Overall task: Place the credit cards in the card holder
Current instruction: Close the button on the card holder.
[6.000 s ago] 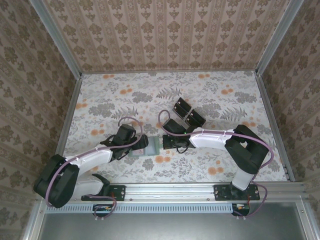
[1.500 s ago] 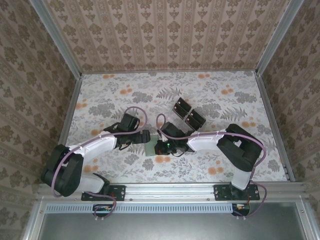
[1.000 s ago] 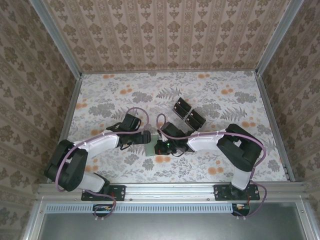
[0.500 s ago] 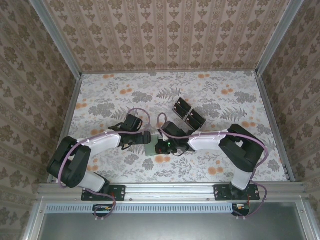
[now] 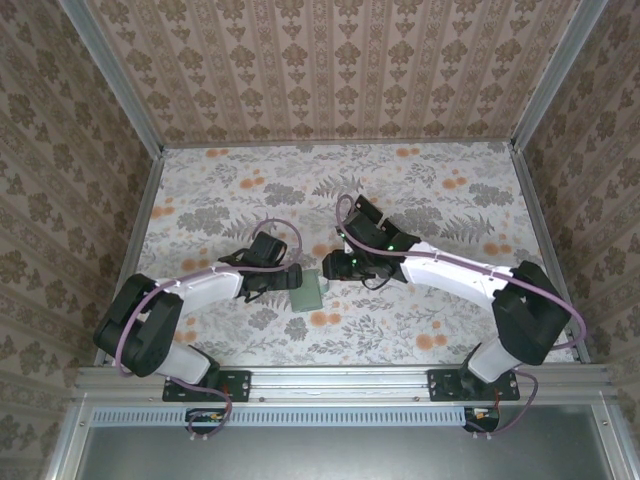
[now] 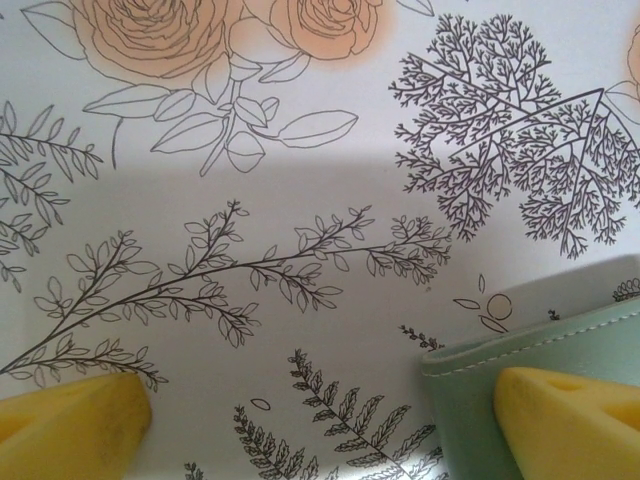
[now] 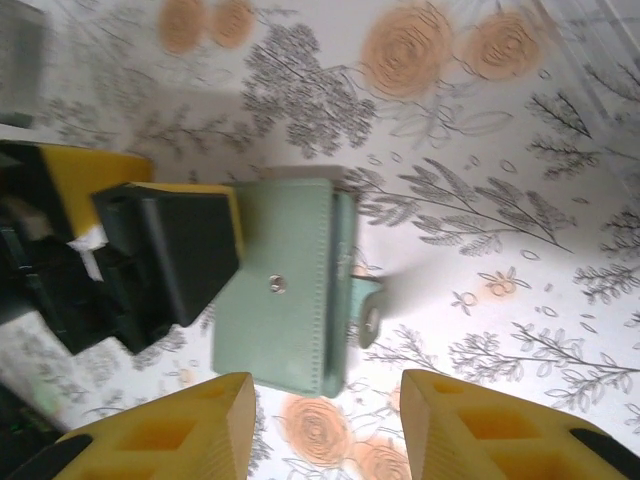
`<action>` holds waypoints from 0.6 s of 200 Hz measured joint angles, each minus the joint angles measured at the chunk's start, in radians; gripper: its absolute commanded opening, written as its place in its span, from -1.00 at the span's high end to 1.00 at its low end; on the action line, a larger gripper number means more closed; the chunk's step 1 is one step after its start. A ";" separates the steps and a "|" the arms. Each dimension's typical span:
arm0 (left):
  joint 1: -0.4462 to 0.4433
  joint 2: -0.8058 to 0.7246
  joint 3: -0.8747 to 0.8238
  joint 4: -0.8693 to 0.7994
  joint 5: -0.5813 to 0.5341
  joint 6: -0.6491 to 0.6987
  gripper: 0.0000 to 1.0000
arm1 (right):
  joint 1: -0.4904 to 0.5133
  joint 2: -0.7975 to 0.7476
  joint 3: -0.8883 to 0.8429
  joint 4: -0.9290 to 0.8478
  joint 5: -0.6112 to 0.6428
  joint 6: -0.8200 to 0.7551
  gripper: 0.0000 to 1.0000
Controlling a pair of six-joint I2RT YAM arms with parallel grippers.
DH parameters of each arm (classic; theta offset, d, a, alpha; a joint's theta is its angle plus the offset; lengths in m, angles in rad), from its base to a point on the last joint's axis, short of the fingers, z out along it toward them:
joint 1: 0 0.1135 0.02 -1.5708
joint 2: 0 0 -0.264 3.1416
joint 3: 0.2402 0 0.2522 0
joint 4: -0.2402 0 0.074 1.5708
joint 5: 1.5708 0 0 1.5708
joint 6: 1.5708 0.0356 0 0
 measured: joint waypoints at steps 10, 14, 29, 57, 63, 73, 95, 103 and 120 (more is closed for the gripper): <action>-0.003 -0.001 -0.002 0.003 -0.006 -0.001 -1.00 | 0.000 0.027 0.013 -0.019 0.010 -0.005 0.13; -0.005 -0.001 -0.004 0.005 -0.008 -0.002 -1.00 | 0.000 0.038 0.018 -0.026 0.013 -0.007 0.14; -0.010 -0.003 -0.005 0.006 -0.014 -0.007 -1.00 | 0.004 0.069 0.030 -0.045 0.019 -0.018 0.16; -0.016 -0.009 -0.013 0.014 -0.024 -0.010 -1.00 | 0.006 0.096 0.035 -0.063 0.022 -0.024 0.21; -0.018 -0.011 -0.015 0.017 -0.025 -0.011 -1.00 | 0.006 0.098 0.037 -0.065 0.021 -0.025 0.23; -0.020 -0.013 -0.018 0.019 -0.028 -0.011 -1.00 | 0.009 0.101 0.039 -0.065 0.021 -0.025 0.23; -0.020 -0.013 -0.018 0.020 -0.029 -0.014 -0.99 | 0.016 0.110 0.051 -0.064 0.021 -0.026 0.24; -0.020 -0.013 -0.018 0.020 -0.029 -0.014 -1.00 | 0.020 0.116 0.058 -0.064 0.021 -0.027 0.24; -0.020 -0.013 -0.018 0.020 -0.029 -0.014 -1.00 | 0.027 0.133 0.072 -0.064 0.019 -0.028 0.26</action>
